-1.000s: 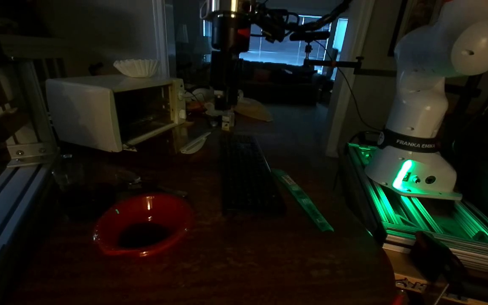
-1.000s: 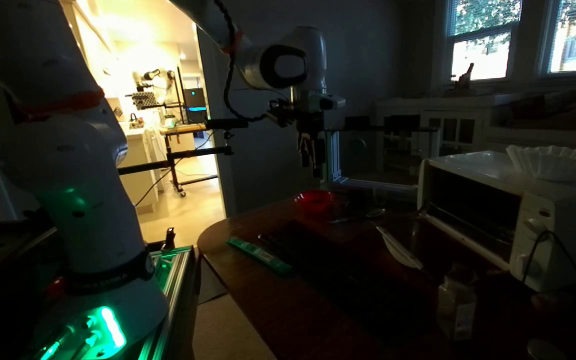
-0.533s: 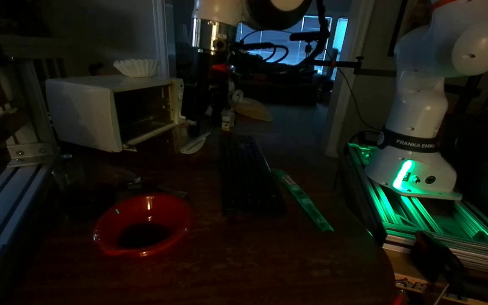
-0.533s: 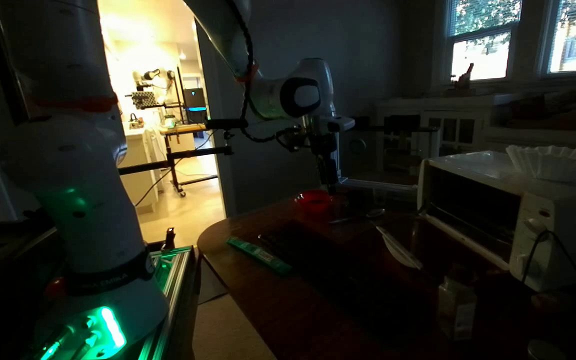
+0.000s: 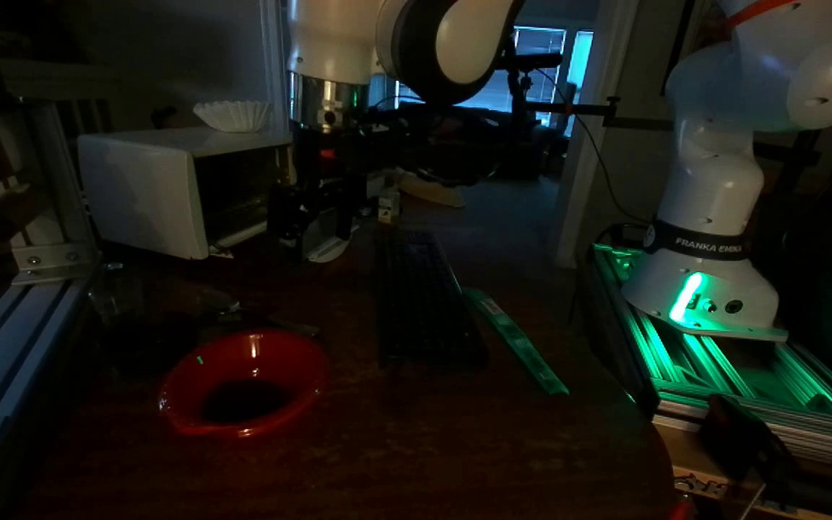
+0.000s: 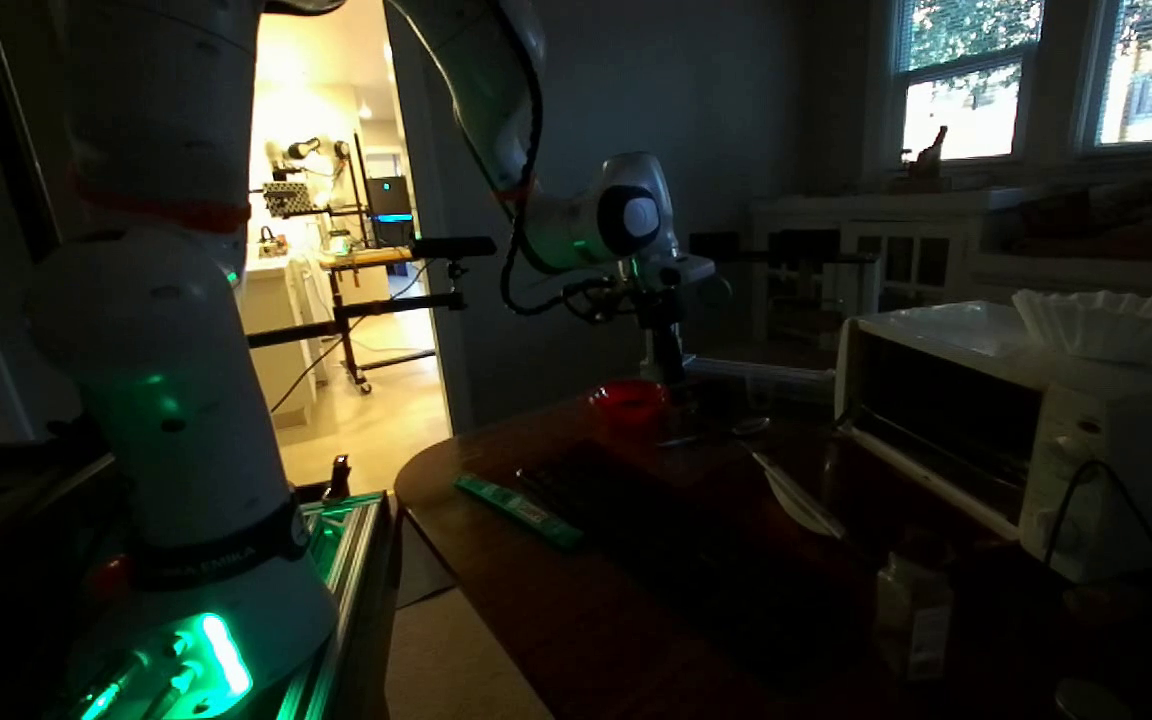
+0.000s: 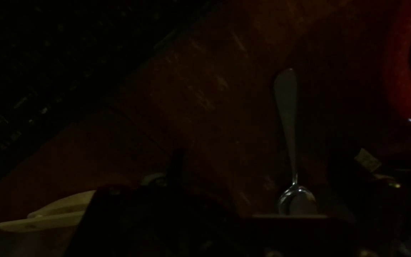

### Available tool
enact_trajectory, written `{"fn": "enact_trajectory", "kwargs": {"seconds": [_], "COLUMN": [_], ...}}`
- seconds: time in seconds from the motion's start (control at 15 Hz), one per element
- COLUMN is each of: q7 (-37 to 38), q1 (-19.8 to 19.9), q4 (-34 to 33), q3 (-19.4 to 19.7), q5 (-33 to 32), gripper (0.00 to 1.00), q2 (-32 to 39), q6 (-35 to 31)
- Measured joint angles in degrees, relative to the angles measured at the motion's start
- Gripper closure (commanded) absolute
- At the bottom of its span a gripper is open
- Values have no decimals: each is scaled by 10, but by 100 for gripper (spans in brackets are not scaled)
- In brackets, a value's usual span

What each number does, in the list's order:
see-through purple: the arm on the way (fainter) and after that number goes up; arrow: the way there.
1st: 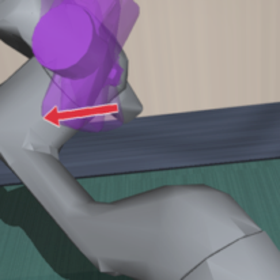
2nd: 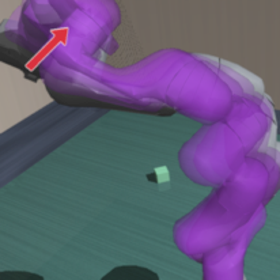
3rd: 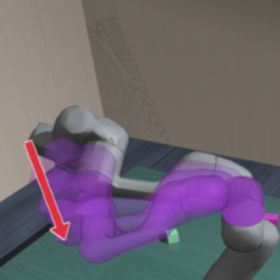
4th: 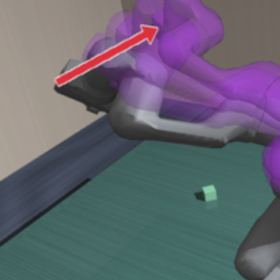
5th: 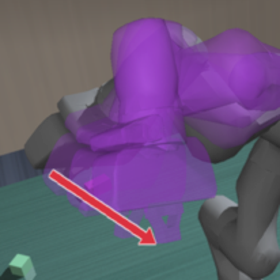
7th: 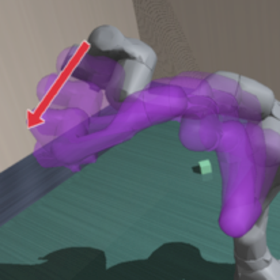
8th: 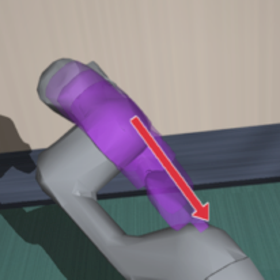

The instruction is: Put the silver spoon in the red bowl.

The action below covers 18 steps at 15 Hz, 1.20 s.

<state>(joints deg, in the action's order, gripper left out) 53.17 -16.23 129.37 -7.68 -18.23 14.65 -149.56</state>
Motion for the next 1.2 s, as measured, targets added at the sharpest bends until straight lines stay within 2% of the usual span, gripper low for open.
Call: {"fn": "enact_trajectory", "kwargs": {"seconds": [0.2,0.53,1.2], "q7": [10,-34,-62], "q1": [-23,-37,-45], "q4": [-29,-49,-51], "q3": [7,28,42], "q5": [0,-3,3], "gripper": [0,0,0], "q2": [34,77,81], "q6": [-19,-111,-120]}}
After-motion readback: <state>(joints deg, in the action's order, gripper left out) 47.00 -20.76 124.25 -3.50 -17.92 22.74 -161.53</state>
